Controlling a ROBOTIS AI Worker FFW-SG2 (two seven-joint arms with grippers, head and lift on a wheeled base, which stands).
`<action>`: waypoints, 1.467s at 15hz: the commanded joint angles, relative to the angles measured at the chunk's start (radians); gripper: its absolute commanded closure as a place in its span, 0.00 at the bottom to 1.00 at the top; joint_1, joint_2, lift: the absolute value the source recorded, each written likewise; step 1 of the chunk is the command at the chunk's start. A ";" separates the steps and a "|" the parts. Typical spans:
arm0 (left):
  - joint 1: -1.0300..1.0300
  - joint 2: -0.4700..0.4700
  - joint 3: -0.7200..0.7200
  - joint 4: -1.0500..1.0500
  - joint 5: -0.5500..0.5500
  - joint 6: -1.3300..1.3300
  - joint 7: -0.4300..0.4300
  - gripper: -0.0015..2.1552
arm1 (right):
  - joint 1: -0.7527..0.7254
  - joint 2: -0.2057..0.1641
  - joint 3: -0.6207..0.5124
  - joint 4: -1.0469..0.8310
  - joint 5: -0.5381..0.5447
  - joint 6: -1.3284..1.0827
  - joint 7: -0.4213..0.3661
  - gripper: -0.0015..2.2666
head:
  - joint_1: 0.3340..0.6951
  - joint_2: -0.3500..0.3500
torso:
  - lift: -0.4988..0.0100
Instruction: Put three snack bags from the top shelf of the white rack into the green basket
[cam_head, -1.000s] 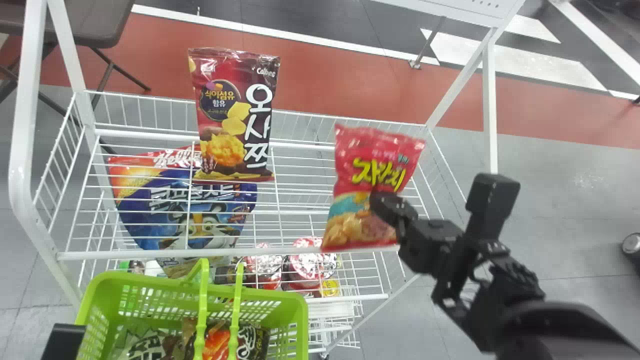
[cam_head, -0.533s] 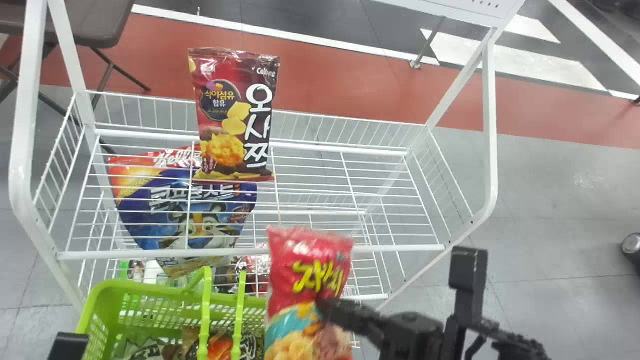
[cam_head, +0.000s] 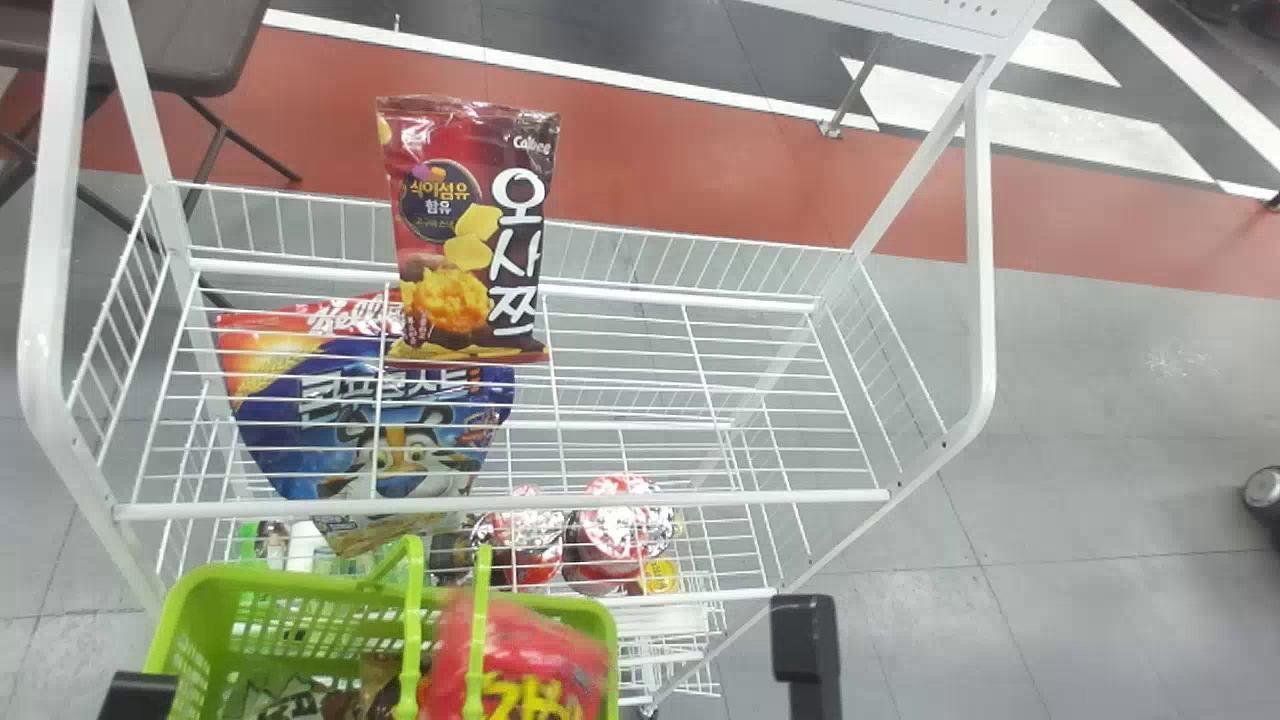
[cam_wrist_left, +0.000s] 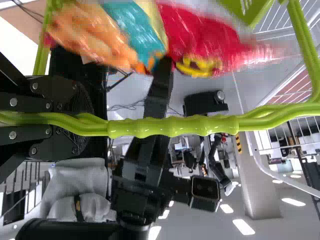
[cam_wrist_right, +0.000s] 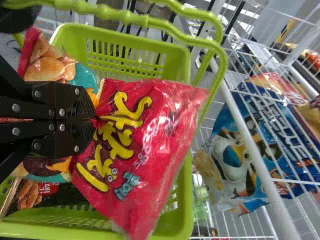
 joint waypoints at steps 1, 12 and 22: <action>0.006 0.000 -0.002 -0.006 0.000 -0.003 0.003 1.00 | -0.025 -0.011 0.029 0.044 0.053 -0.023 -0.012 0.94 | 1.00 0.00 | 0.98; 0.012 -0.003 -0.005 -0.009 -0.005 -0.012 0.009 1.00 | 0.023 -0.018 0.037 0.024 0.102 -0.262 -0.076 0.02 | 1.00 0.00 | 0.98; 0.007 -0.002 -0.006 0.002 -0.003 -0.015 0.003 1.00 | 0.185 -0.061 0.218 0.073 0.295 -1.336 -0.317 0.03 | 1.00 0.00 | 0.98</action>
